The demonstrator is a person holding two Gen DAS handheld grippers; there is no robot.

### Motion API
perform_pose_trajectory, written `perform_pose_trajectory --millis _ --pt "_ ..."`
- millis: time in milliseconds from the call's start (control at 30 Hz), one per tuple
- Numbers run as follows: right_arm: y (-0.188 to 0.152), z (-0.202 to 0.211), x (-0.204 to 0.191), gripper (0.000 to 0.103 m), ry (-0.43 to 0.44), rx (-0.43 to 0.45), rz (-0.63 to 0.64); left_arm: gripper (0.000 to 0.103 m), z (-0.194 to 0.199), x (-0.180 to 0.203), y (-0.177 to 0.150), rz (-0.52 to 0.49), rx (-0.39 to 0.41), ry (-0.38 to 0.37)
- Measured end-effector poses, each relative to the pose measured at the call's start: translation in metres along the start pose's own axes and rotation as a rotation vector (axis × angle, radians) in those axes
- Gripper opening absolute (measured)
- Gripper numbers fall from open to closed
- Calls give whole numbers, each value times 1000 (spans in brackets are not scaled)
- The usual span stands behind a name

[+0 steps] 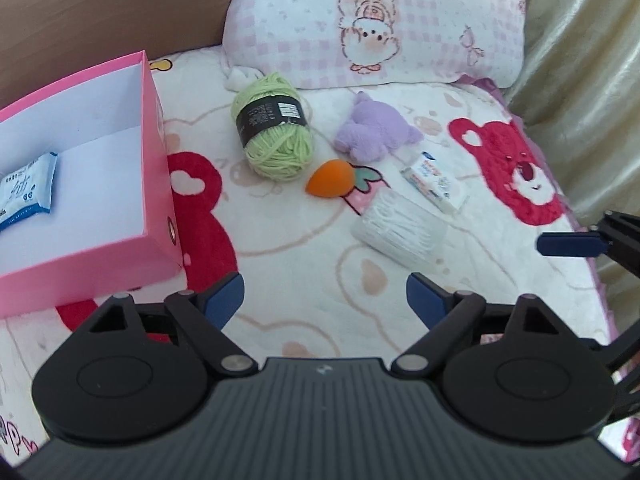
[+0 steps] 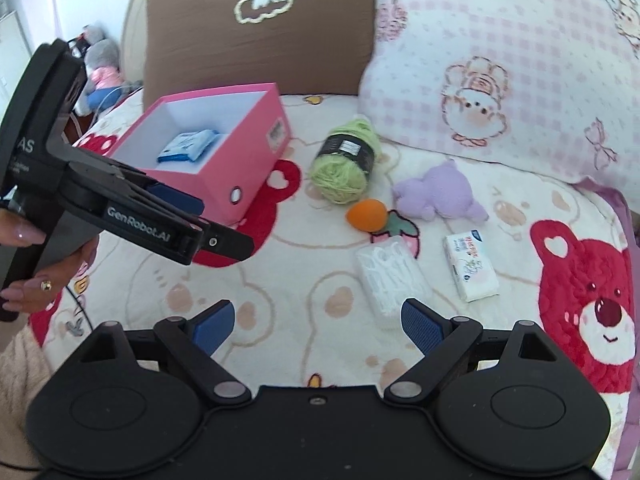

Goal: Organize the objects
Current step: 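Move the left tool toward the clear cotton-swab box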

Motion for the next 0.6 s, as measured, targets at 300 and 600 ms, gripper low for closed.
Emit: perform_pose_trajectory --millis 300,600 --pt "-2 -24 13 93 -72 95 8 87 -30 8 5 -16 55 -63" --pt "-12 -57 23 93 -152 281 93 74 -72 12 7 3 28 -121"
Point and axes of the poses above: each gripper's, at about its wrist camera, not at the fingertips, and z roughly against the way its jaws point, x to its right, y to its top, the point moved 7 cm from there along -z, roughly the way its jaws point, and after that the axes turned 10 degrees about -z, right-handed, at the moved point
